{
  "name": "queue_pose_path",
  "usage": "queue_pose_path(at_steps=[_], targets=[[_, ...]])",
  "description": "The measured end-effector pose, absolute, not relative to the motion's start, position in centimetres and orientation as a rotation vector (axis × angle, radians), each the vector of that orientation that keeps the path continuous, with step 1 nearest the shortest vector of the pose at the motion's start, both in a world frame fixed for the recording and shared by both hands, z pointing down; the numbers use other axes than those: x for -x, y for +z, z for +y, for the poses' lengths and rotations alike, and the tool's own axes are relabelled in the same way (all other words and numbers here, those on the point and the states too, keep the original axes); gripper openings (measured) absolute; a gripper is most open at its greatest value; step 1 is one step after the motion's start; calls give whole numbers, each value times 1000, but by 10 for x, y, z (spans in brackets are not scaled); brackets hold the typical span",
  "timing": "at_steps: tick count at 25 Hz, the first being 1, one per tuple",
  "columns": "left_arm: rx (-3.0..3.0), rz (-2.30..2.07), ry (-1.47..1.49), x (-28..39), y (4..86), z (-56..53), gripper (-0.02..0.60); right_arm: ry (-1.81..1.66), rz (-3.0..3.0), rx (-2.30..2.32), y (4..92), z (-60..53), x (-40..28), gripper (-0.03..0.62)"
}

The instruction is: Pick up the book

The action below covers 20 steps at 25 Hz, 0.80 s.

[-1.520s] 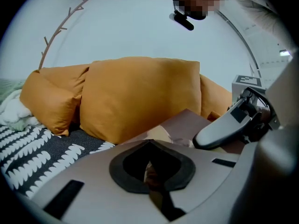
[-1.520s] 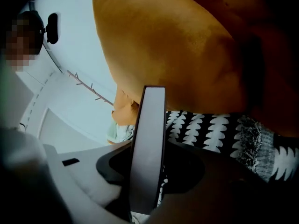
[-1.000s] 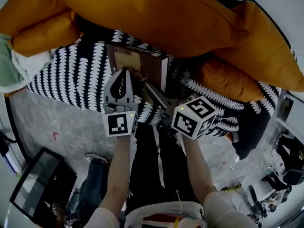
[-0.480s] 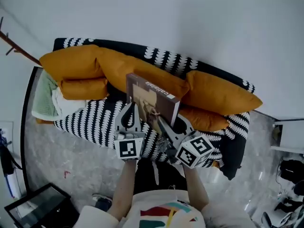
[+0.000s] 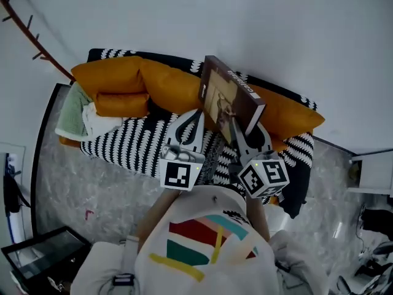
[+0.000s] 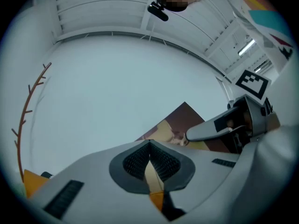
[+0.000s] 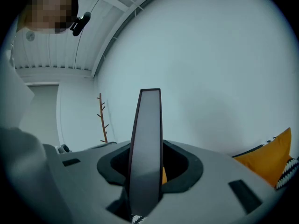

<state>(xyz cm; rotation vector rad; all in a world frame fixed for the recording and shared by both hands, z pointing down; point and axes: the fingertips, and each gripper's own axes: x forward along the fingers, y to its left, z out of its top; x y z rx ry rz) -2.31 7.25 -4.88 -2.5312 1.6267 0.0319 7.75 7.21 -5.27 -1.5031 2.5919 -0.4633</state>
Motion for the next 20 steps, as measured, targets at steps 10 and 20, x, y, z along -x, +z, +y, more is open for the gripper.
queue_pose_path(at_steps=[10, 20], targets=[[2375, 1676, 68, 50, -81, 52, -5, -369, 2650, 1513, -47, 64, -70, 153], [2309, 1724, 83, 55, -89, 64, -5, -285, 2667, 1431, -64, 69, -68, 153]])
